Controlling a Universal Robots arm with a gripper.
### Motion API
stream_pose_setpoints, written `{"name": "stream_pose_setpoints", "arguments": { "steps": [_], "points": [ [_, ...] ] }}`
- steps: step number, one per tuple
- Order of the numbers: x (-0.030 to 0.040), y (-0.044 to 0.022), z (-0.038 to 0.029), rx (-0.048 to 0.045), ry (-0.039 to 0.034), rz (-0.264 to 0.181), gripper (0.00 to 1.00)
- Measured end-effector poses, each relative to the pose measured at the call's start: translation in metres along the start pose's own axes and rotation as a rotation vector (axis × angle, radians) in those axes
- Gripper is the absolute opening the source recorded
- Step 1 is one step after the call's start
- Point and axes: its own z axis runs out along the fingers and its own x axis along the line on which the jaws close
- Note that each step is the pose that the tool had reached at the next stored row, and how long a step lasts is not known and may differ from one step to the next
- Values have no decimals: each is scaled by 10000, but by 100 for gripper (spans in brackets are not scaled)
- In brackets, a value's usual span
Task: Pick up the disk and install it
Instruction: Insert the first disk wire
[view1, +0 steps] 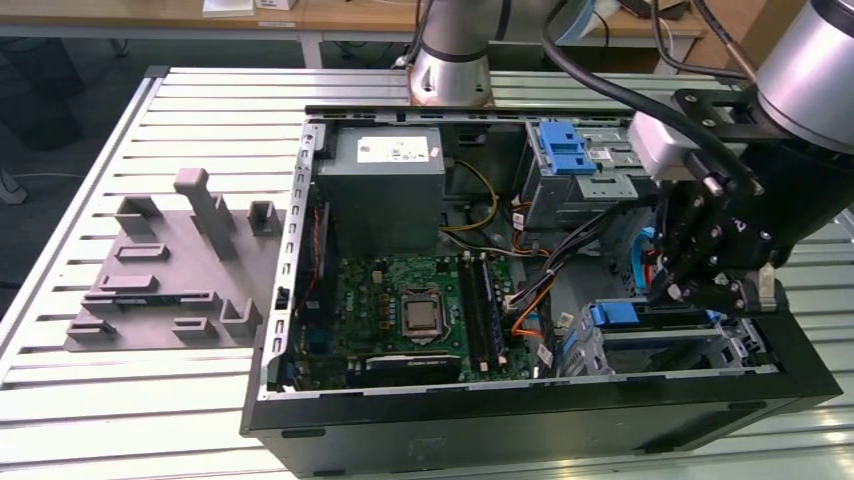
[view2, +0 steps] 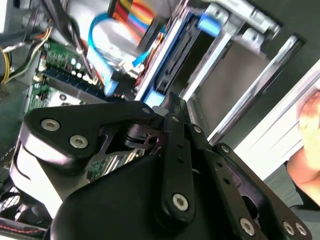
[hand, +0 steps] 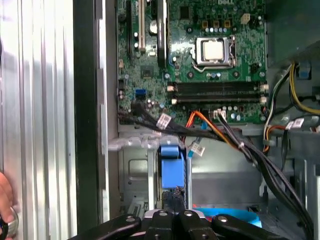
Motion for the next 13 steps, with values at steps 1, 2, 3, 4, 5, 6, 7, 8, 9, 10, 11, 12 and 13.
{"name": "stream_pose_setpoints", "arguments": {
  "steps": [1, 2, 3, 4, 5, 6, 7, 8, 9, 10, 11, 12, 13],
  "points": [
    [-6, -28, 3, 0, -2, -1, 11],
    [-11, -45, 3, -1, -2, -1, 11],
    [-16, -59, 2, -1, 0, -1, 11],
    [-22, -74, 2, -1, -1, 0, 11],
    [-27, -84, 1, -1, 0, -1, 11],
    [-30, -91, -6, -1, 4, 0, 11],
    [-34, -98, -13, -1, 2, 0, 11],
    [-38, -105, -20, 0, -1, 0, 11],
    [-43, -112, -30, 0, 0, 0, 11],
    [-50, -118, -41, 0, 0, 0, 11],
    [-60, -125, -49, 0, -3, 0, 11],
    [-74, -131, -55, -1, -2, 0, 11],
    [-91, -139, -58, -1, 0, 0, 11]
  ]
}}
